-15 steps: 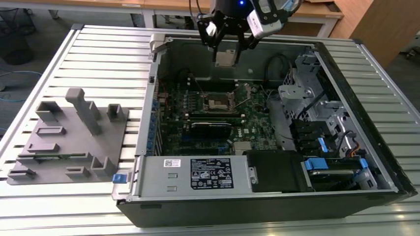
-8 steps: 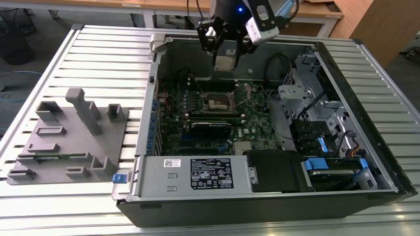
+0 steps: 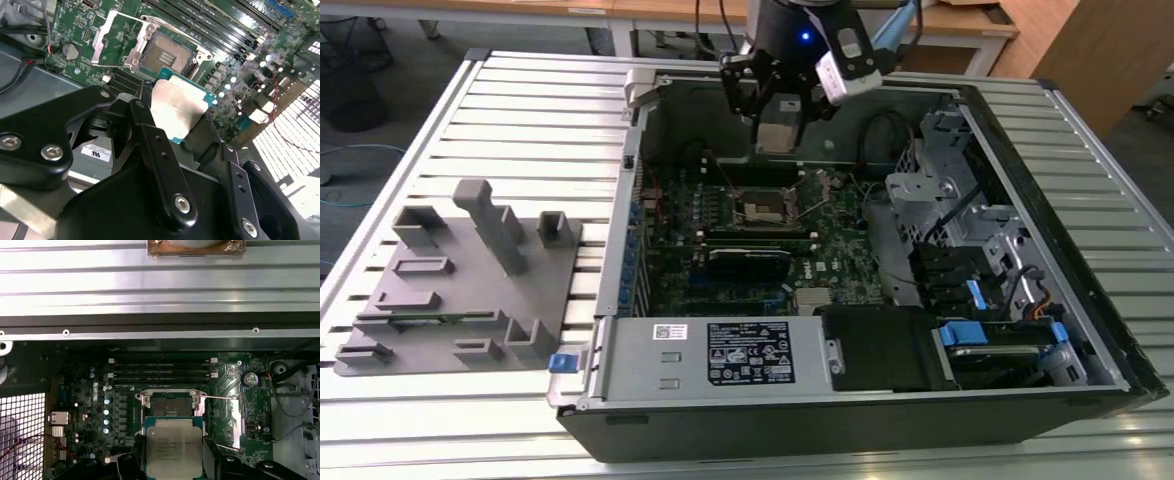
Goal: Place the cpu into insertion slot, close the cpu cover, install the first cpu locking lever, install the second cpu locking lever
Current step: 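Place the cpu into insertion slot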
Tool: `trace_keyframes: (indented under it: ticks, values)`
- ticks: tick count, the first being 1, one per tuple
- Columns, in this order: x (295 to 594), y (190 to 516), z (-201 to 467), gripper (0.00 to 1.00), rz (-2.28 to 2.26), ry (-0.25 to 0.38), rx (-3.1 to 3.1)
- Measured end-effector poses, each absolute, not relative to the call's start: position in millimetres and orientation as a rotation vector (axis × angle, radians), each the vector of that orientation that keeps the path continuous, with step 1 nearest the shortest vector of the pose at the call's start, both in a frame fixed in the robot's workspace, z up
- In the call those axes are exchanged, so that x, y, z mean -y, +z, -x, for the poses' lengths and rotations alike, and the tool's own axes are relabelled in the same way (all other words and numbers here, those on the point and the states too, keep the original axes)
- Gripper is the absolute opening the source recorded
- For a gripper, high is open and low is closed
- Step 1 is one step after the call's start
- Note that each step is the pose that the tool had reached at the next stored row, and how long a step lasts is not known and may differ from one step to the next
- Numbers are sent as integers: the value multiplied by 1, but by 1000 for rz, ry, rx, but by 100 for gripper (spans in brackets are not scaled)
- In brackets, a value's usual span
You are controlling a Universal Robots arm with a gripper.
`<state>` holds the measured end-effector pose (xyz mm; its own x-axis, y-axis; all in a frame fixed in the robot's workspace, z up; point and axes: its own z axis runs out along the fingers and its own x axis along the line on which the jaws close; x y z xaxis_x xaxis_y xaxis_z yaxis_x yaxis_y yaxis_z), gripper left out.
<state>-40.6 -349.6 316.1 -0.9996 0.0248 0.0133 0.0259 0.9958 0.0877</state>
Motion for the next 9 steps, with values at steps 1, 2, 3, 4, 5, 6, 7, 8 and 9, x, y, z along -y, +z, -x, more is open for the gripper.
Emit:
trace_keyframes:
  ticks: [1, 2, 3, 4, 5, 6, 7, 8, 9]
  values:
    - [350, 314, 41, 54, 40, -138, 3127]
    - [350, 312, 41, 54, 40, -138, 3128]
    - [350, 311, 41, 54, 40, -138, 3129]
    - [350, 309, 41, 54, 39, -138, 3130]
    - [350, 308, 41, 54, 39, -138, 3130]
    - [350, 308, 41, 54, 39, -137, 3130]
    - [350, 306, 41, 54, 39, -138, 3142]
    - [350, 305, 42, 54, 38, -138, 3146]
    - [350, 304, 42, 54, 38, -138, 3150]
